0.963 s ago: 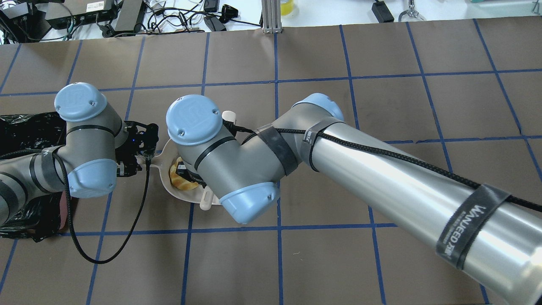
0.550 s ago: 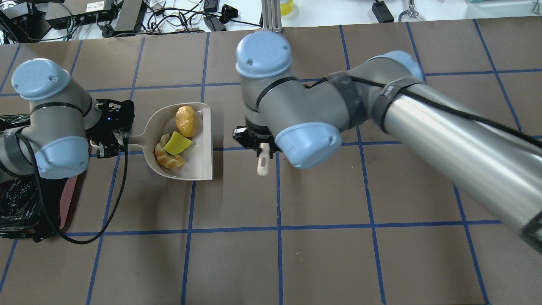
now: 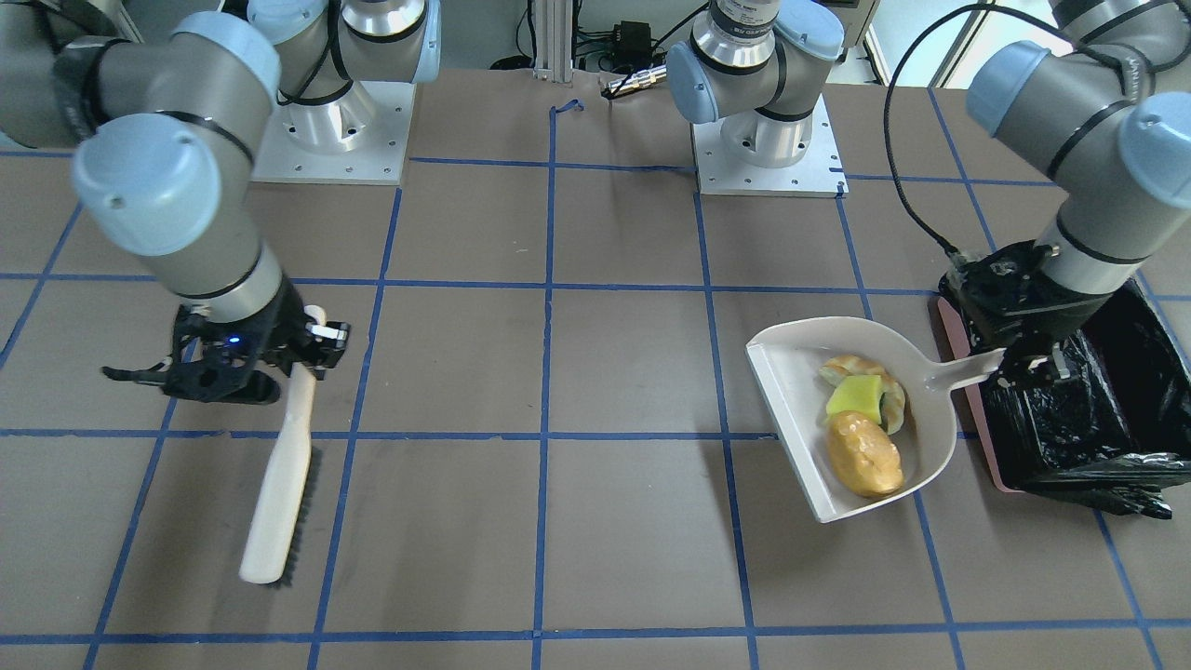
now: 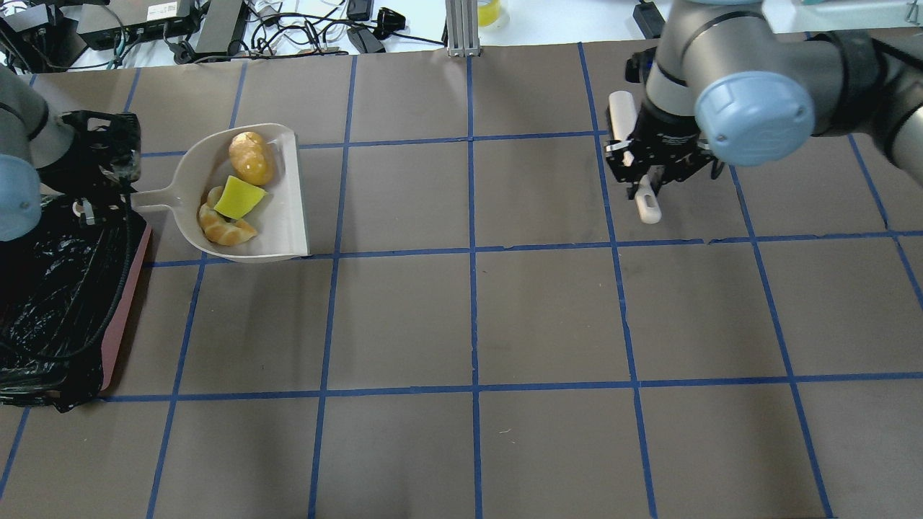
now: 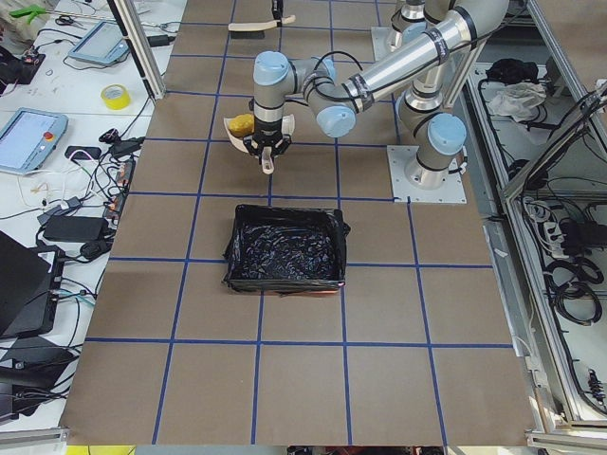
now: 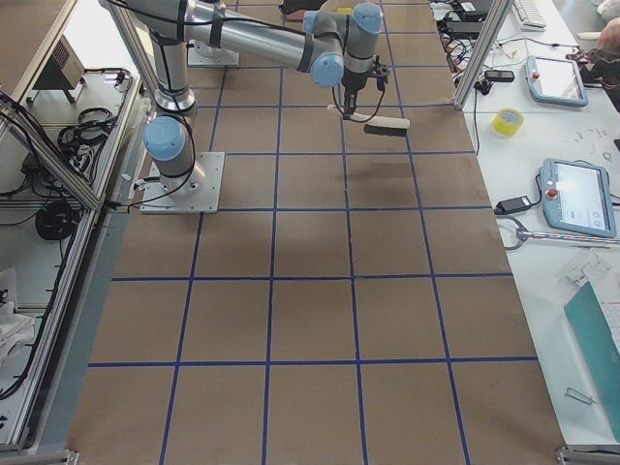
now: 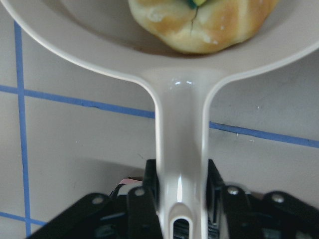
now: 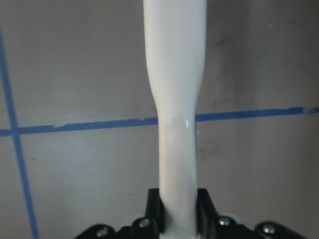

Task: Sweep and dump trash into bin
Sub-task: 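Carry the dustpan over the trash bag with left gripper while right withdraws brush, then tip the dustpan over the trash bag with the left gripper to dump contents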

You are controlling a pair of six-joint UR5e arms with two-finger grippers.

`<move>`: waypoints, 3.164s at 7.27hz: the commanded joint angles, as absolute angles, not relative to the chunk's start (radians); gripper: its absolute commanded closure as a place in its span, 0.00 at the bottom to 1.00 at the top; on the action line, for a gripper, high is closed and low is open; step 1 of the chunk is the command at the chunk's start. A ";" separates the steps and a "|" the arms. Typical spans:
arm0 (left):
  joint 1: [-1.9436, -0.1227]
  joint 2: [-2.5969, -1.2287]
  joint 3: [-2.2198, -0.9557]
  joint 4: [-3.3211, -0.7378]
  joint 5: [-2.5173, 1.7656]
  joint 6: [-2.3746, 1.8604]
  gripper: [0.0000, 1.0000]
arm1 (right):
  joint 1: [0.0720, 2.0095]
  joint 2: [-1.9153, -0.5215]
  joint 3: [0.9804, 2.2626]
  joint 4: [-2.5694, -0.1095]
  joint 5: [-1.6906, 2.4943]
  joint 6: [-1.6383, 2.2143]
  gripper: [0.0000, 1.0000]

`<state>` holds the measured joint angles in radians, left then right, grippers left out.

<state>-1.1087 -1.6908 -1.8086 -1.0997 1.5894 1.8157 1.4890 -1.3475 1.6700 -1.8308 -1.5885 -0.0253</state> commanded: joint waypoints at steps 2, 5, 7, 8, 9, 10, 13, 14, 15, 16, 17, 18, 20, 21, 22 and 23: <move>-0.870 -1.710 -1.699 -1.219 1.559 2.026 1.00 | 1.243 -1.300 1.728 -2.051 -1.635 -0.318 1.00; -0.678 -1.781 -1.583 -1.241 1.592 2.294 1.00 | 1.207 -1.261 1.804 -2.155 -1.625 -0.410 1.00; -0.644 -1.842 -1.563 -1.069 1.672 2.307 1.00 | 1.200 -1.262 1.856 -2.247 -1.620 -0.394 1.00; -0.646 -1.859 -1.565 -1.015 1.710 2.310 1.00 | 1.192 -1.266 1.874 -2.249 -1.620 -0.391 1.00; -0.646 -1.867 -1.563 -0.959 1.748 2.328 1.00 | 1.192 -1.266 1.878 -2.243 -1.618 -0.376 1.00; -0.646 -1.876 -1.565 -0.901 1.794 2.392 1.00 | 1.192 -1.269 1.878 -2.235 -1.615 -0.371 1.00; -0.736 -1.888 -1.578 -0.763 1.987 2.570 1.00 | 1.190 -1.264 1.888 -2.230 -1.605 -0.374 1.00; -0.770 -1.897 -1.580 -0.761 2.067 2.615 1.00 | 1.190 -1.258 1.888 -2.232 -1.591 -0.374 1.00; -0.817 -1.898 -1.572 -0.750 2.147 2.656 1.00 | 1.190 -1.258 1.888 -2.230 -1.588 -0.373 1.00; -0.853 -1.882 -1.572 -0.749 2.173 2.674 1.00 | 1.190 -1.256 1.888 -2.229 -1.588 -0.373 1.00; -0.860 -1.890 -1.577 -0.695 2.192 2.701 1.00 | 1.192 -1.253 1.888 -2.227 -1.589 -0.370 1.00; -0.867 -1.907 -1.580 -0.596 2.192 2.771 1.00 | 1.190 -1.253 1.890 -2.221 -1.589 -0.370 1.00; -0.884 -1.928 -1.575 -0.480 2.168 2.849 1.00 | 1.187 -1.262 1.890 -2.181 -1.595 -0.379 0.63; -0.905 -1.927 -1.556 -0.392 2.058 2.812 1.00 | 1.186 -1.266 1.890 -2.180 -1.595 -0.379 0.33; -0.926 -1.927 -1.517 -0.365 1.996 2.745 1.00 | 1.186 -1.269 1.890 -2.180 -1.594 -0.379 0.19; -0.980 -1.927 -1.481 -0.403 1.943 2.677 1.00 | 1.184 -1.270 1.888 -2.181 -1.591 -0.380 0.09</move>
<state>-0.9292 -1.9261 -1.5235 -0.3956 2.0168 2.7534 1.1856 -1.2674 1.8897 -2.1811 -1.5935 -0.3791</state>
